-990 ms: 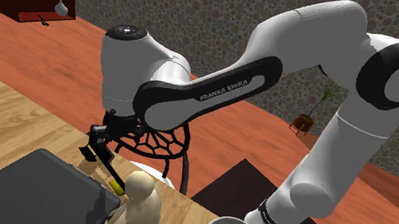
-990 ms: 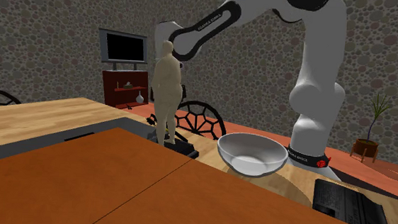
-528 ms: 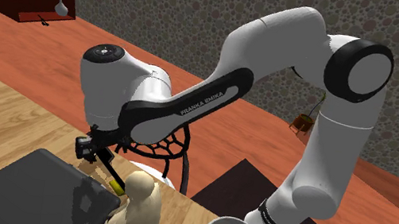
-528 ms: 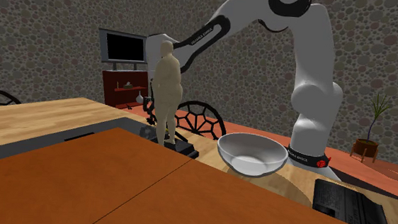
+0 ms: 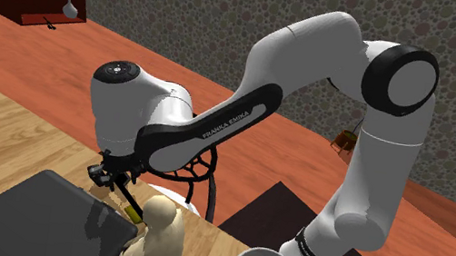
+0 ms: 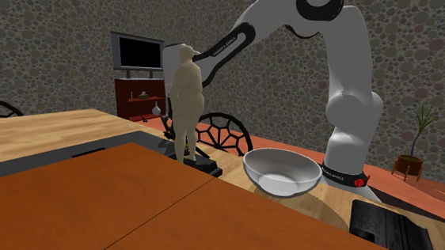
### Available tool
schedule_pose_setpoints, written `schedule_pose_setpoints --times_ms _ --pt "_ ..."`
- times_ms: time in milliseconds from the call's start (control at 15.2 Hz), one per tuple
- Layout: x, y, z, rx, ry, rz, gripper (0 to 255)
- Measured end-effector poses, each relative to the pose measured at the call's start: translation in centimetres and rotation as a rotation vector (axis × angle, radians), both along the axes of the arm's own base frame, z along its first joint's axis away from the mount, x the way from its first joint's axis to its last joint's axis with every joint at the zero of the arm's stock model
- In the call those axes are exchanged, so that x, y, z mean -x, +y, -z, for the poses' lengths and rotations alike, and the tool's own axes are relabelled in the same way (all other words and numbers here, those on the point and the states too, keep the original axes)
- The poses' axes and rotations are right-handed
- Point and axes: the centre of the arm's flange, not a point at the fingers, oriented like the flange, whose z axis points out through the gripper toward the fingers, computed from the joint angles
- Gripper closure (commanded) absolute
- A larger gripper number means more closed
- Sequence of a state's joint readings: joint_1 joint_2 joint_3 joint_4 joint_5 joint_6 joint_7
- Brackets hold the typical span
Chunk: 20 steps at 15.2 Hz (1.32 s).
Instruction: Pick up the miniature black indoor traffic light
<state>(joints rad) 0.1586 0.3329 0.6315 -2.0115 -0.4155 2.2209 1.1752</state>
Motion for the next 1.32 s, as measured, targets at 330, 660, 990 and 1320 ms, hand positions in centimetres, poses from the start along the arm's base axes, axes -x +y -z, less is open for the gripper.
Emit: schedule_pose_setpoints --times_ms 330,660,990,1320 --pt "0.0 0.0 0.0 0.0 0.0 0.0 255" --pt "0.1 -0.2 -1.6 -0.001 0.0 0.0 255" --pt "0.1 -0.1 -4.1 -0.001 0.0 0.0 255" --pt "-0.1 -0.1 -6.8 -0.001 0.0 0.0 255"
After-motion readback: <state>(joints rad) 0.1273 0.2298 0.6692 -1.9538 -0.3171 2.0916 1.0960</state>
